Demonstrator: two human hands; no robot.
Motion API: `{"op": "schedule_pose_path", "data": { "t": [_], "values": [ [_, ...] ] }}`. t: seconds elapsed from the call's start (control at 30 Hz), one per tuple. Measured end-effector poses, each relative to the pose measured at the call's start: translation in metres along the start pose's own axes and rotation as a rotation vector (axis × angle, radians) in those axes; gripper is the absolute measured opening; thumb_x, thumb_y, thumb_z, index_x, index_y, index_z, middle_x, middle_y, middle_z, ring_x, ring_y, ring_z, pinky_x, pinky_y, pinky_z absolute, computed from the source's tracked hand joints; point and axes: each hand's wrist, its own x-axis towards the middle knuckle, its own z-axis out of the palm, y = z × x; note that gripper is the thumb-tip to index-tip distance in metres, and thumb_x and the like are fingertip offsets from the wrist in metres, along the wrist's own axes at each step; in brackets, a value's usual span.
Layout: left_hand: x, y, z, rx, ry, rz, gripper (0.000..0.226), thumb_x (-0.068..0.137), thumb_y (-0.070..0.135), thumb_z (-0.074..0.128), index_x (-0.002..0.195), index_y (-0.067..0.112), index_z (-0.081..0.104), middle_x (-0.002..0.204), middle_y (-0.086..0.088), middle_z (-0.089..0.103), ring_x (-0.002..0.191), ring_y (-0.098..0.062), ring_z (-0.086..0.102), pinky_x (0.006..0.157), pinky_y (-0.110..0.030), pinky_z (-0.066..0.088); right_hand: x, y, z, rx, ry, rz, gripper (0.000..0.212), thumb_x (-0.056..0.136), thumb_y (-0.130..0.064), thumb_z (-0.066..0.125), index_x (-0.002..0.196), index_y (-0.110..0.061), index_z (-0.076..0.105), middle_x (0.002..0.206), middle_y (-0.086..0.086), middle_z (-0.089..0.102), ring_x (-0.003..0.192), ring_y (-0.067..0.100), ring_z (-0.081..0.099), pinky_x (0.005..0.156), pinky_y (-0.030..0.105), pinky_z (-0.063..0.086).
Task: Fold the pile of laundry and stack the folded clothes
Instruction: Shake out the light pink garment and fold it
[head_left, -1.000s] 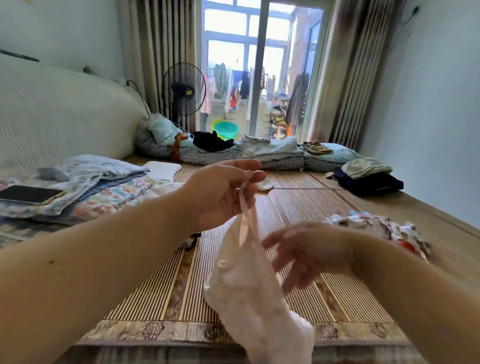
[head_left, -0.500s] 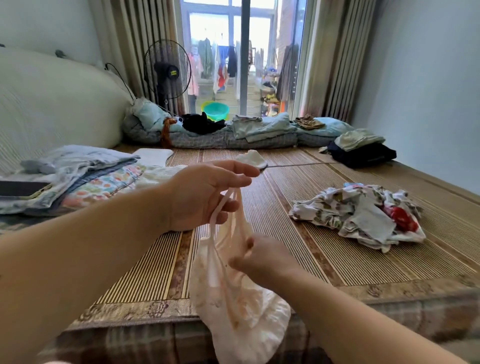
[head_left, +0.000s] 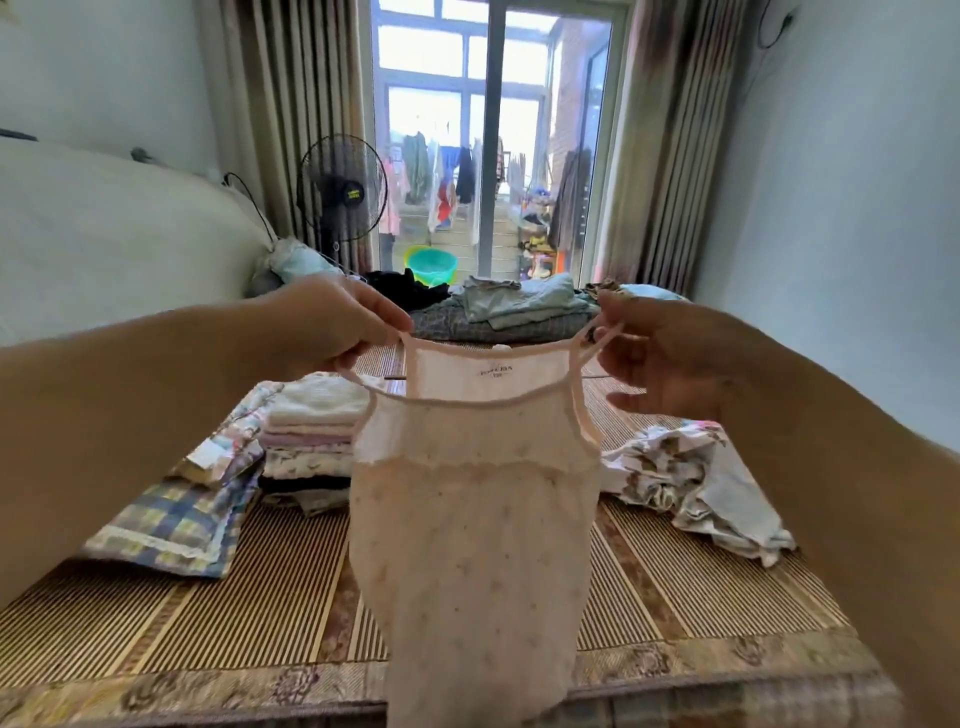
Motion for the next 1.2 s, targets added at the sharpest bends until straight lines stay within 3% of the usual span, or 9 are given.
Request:
{"op": "schedule_pose_path", "data": {
  "t": [0.1, 0.23, 0.37, 0.6, 0.7, 0.87, 1.03, 1.1, 1.2],
  "values": [
    [0.007, 0.013, -0.006, 0.074, 0.051, 0.059, 0.010, 0.083, 0.003, 0.069, 0.088, 0.011, 0.072, 0.084, -0.019, 0.066, 0.051, -0.017, 0.050, 0.047, -0.021, 0.042, 0.003, -0.022, 0.003, 0.090, 0.066, -0.143, 0.020, 0.083, -0.035, 0.067, 0.069, -0.022, 0.063, 0.070, -0.006, 0.061, 0.071, 0.009, 0.055, 0.084, 0.039, 0.038],
    [0.012, 0.030, -0.008, 0.161, 0.149, 0.160, 0.015, 0.076, 0.022, 0.079, 0.088, 0.012, 0.075, 0.083, -0.015, 0.072, 0.074, -0.027, 0.066, 0.075, -0.035, 0.056, 0.006, -0.034, 0.010, 0.164, 0.094, -0.286, 0.016, 0.090, -0.031, 0.061, 0.077, -0.022, 0.064, 0.075, -0.008, 0.070, 0.081, 0.012, 0.063, 0.083, 0.041, 0.039],
    [0.011, 0.039, 0.003, 0.399, 0.294, 0.307, 0.020, 0.084, 0.029, 0.071, 0.095, 0.015, 0.063, 0.079, 0.003, 0.060, 0.066, -0.009, 0.053, 0.056, -0.025, 0.043, 0.005, -0.038, 0.016, 0.108, 0.180, -0.354, 0.020, 0.097, -0.025, 0.052, 0.081, -0.018, 0.061, 0.075, -0.002, 0.065, 0.081, 0.018, 0.061, 0.086, 0.042, 0.042],
    [0.010, 0.035, 0.002, 0.638, -0.071, 0.255, 0.026, 0.083, 0.049, 0.065, 0.093, 0.027, 0.075, 0.079, 0.002, 0.069, 0.071, -0.011, 0.060, 0.070, -0.024, 0.047, 0.009, -0.047, 0.007, 0.189, 0.297, -0.335, 0.018, 0.100, -0.021, 0.048, 0.086, -0.011, 0.053, 0.066, 0.004, 0.046, 0.060, 0.014, 0.050, 0.067, 0.036, 0.052],
    [0.008, 0.033, 0.005, 0.431, -0.050, 0.202, 0.032, 0.083, 0.049, 0.064, 0.088, 0.020, 0.074, 0.064, -0.003, 0.053, 0.045, -0.011, 0.035, 0.043, -0.021, 0.031, 0.007, -0.045, 0.005, 0.152, 0.260, -0.357, 0.008, 0.098, -0.017, 0.051, 0.094, -0.012, 0.055, 0.060, 0.001, 0.041, 0.049, 0.008, 0.039, 0.050, 0.024, 0.045],
    [0.011, 0.033, 0.009, -0.158, 0.032, 0.037, 0.020, 0.097, 0.031, 0.054, 0.091, 0.019, 0.070, 0.072, 0.000, 0.063, 0.041, -0.007, 0.029, 0.040, -0.017, 0.018, 0.004, -0.046, -0.005, 0.084, 0.234, -0.411, 0.017, 0.095, -0.007, 0.054, 0.095, -0.018, 0.067, 0.074, 0.005, 0.065, 0.046, 0.007, 0.037, 0.039, 0.016, 0.029],
    [0.008, 0.038, 0.009, -0.396, 0.012, 0.014, 0.024, 0.102, 0.026, 0.043, 0.091, 0.019, 0.063, 0.074, -0.004, 0.072, 0.033, -0.004, 0.039, 0.037, -0.013, 0.020, 0.001, -0.047, -0.020, -0.547, 0.090, -0.531, 0.048, 0.075, -0.024, 0.076, 0.121, -0.020, 0.063, 0.102, -0.005, 0.069, 0.066, 0.000, 0.053, 0.053, 0.009, 0.040],
    [0.007, 0.037, 0.009, -0.215, 0.019, 0.110, 0.023, 0.101, 0.024, 0.045, 0.088, 0.020, 0.064, 0.059, 0.003, 0.063, 0.037, -0.006, 0.037, 0.038, -0.014, 0.022, -0.001, -0.046, -0.018, -1.023, 0.024, -0.542, 0.077, 0.069, -0.033, 0.082, 0.138, -0.023, 0.049, 0.117, -0.012, 0.063, 0.095, -0.001, 0.056, 0.083, 0.012, 0.038],
    [0.007, 0.035, 0.010, 0.237, 0.003, 0.328, 0.022, 0.099, 0.024, 0.050, 0.086, 0.018, 0.067, 0.064, 0.006, 0.058, 0.056, -0.010, 0.049, 0.050, -0.019, 0.037, 0.002, -0.035, -0.014, -1.519, 0.135, -0.530, 0.083, 0.059, -0.050, 0.084, 0.131, -0.023, 0.054, 0.119, -0.007, 0.062, 0.105, 0.012, 0.055, 0.095, 0.031, 0.044]
  ]
}}
